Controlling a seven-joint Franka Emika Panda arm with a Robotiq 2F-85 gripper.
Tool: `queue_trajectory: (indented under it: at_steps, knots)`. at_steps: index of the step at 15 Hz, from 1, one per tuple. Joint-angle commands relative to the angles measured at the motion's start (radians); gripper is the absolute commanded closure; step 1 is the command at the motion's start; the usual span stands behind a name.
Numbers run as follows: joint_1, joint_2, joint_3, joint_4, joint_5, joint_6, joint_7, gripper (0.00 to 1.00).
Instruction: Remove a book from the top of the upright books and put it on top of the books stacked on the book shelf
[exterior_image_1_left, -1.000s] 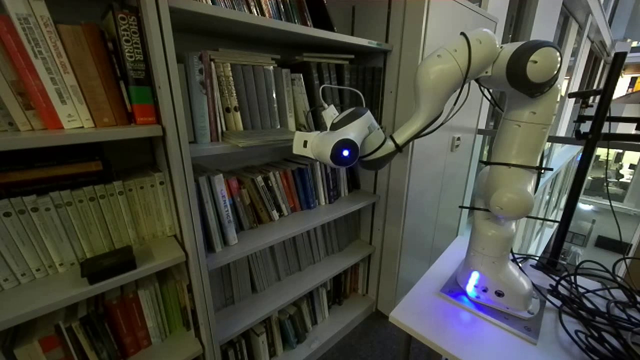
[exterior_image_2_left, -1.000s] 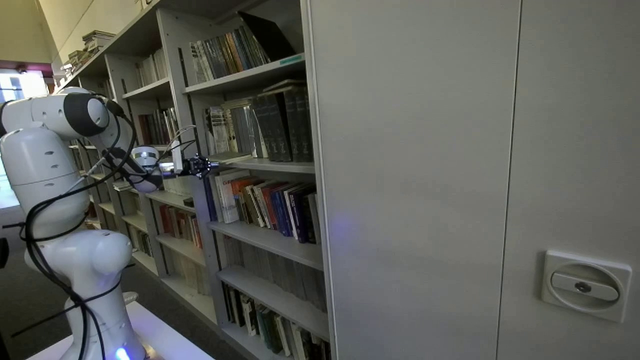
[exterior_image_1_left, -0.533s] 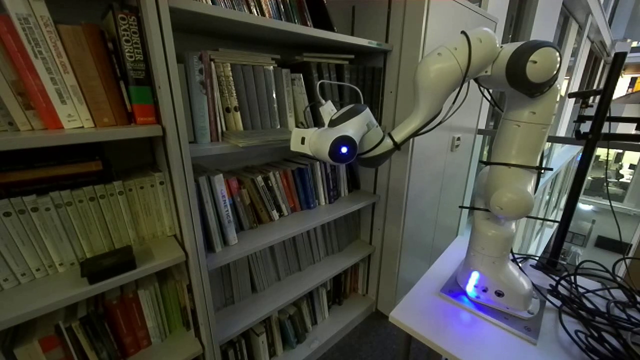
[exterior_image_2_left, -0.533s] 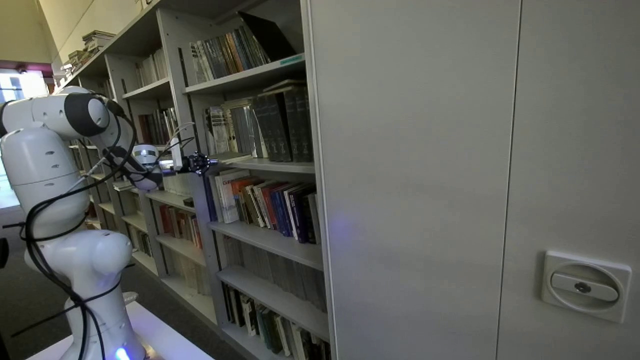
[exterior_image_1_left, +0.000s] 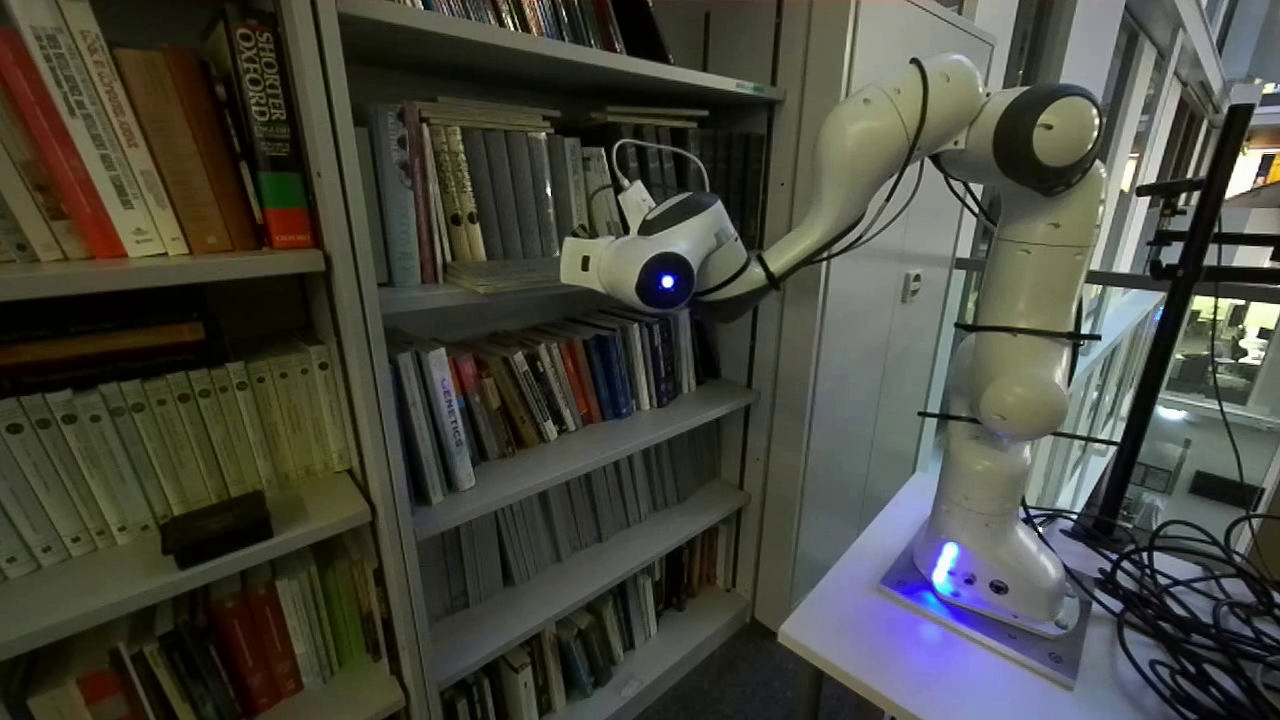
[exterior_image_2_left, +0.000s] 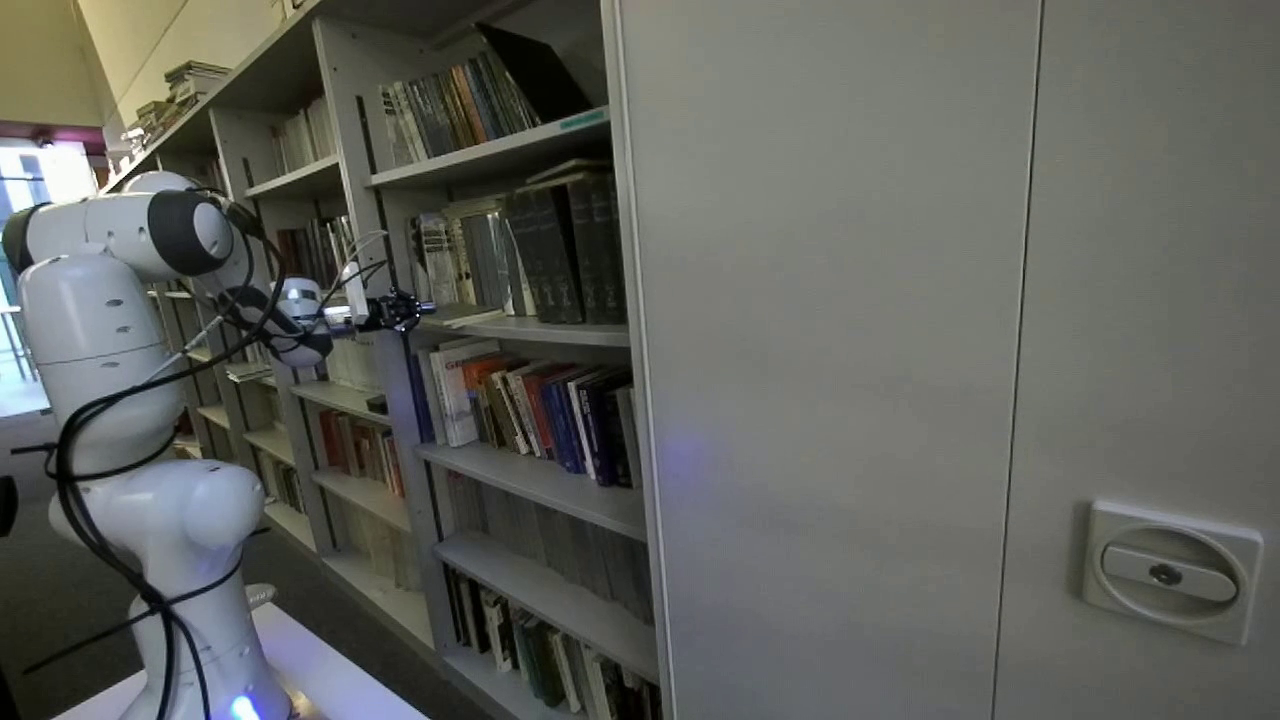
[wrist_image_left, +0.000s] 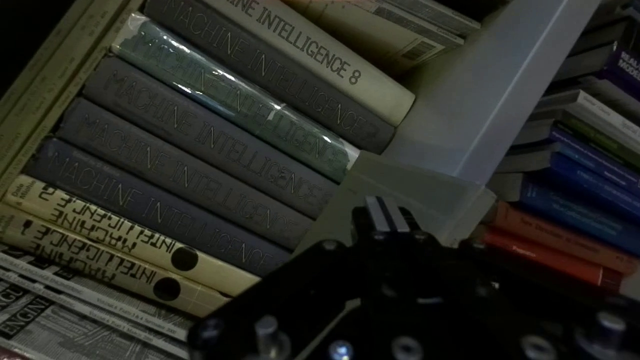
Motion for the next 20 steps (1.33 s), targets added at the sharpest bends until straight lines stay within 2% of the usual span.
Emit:
queue_trajectory:
  at_steps: [1,4,11,14,20]
  knots:
    - [-0.003,0.005,0.001,0.021,-0.001,0.01,-0.034,1.0]
    - [0.007,-0.04,0.01,-0.011,0.037,0.028,-0.017,1.0]
    - [0.035,-0.115,0.037,-0.03,0.046,0.029,0.0,1.0]
    - [0.04,-0.114,0.037,-0.049,0.076,0.037,-0.012,1.0]
    - [0.032,-0.092,0.029,-0.098,0.062,0.031,-0.003,1.0]
